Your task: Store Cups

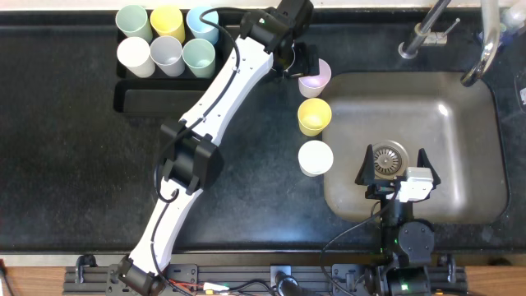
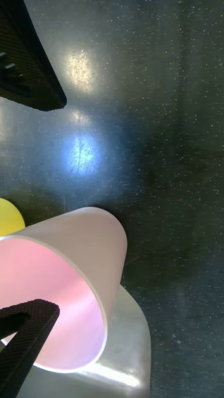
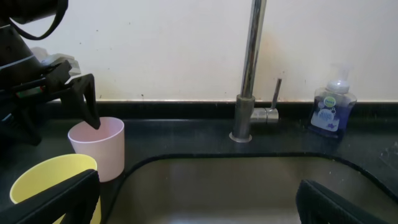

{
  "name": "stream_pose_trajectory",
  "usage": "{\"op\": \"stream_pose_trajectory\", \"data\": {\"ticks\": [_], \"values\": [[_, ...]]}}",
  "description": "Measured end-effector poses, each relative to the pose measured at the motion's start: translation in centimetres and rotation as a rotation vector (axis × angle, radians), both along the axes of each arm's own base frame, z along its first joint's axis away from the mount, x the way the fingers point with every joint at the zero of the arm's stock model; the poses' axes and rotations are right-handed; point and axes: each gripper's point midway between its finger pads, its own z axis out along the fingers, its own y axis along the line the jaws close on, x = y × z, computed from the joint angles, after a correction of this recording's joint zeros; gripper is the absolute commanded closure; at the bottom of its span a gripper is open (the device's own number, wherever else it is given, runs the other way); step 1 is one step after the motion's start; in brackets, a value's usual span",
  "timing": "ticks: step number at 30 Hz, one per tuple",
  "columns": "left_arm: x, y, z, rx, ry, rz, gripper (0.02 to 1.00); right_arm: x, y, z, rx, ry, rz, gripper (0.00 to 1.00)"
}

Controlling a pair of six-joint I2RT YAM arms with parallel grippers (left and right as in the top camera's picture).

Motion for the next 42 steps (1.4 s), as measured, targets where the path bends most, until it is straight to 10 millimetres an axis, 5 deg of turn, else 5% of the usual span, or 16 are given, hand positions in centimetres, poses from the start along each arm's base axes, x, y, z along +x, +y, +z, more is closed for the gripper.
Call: {"op": "stream_pose_trajectory", "data": {"ticks": [2, 3, 4, 5, 6, 20, 25, 28, 31, 35, 38, 42], "values": [[0.0, 0.0, 0.0, -0.001, 0.001, 0.003, 0.058, 0.0, 0.0, 0.0, 0.000, 0.000, 0.000, 0.003], [0.0, 0.0, -0.1, -0.001, 0.003, 0.007, 0.235, 0.0, 0.0, 0.0, 0.000, 0.000, 0.000, 0.003], [0.0, 0.0, -0.1, -0.002, 0.005, 0.014, 0.623, 0.0, 0.0, 0.0, 0.000, 0.000, 0.000, 0.003], [0.0, 0.0, -0.1, -0.001, 0.006, 0.021, 0.862, 0.0, 0.0, 0.0, 0.000, 0.000, 0.000, 0.003], [0.0, 0.1, -0.2, -0.002, 0.008, 0.028, 0.969, 0.0, 0.0, 0.0, 0.000, 0.000, 0.000, 0.003], [0.1, 1.0, -0.5, 0.021, 0.024, 0.068, 0.982, 0.0, 0.0, 0.0, 0.000, 0.000, 0.000, 0.003], [-0.3, 4.7, 3.7, 0.071, -0.007, 0.124, 0.982, 0.0, 0.0, 0.0, 0.000, 0.000, 0.000, 0.003], [-1.0, 9.0, 10.6, 0.071, -0.090, 0.199, 0.982, 0.0, 0.0, 0.0, 0.000, 0.000, 0.000, 0.003], [-4.2, 16.6, 18.7, 0.079, -0.167, 0.366, 0.982, 0.0, 0.0, 0.0, 0.000, 0.000, 0.000, 0.003], [-8.9, 26.6, 25.8, 0.077, -0.281, 0.631, 0.982, 0.0, 0.0, 0.0, 0.000, 0.001, 0.000, 0.005], [-11.0, 31.6, 26.2, 0.097, -0.301, 0.782, 0.982, 0.0, 0.0, 0.0, 0.000, 0.000, 0.000, 0.005], [-10.7, 35.3, 20.8, 0.138, -0.203, 0.892, 0.982, 0.0, 0.0, 0.0, 0.000, 0.000, 0.000, 0.003]]}}
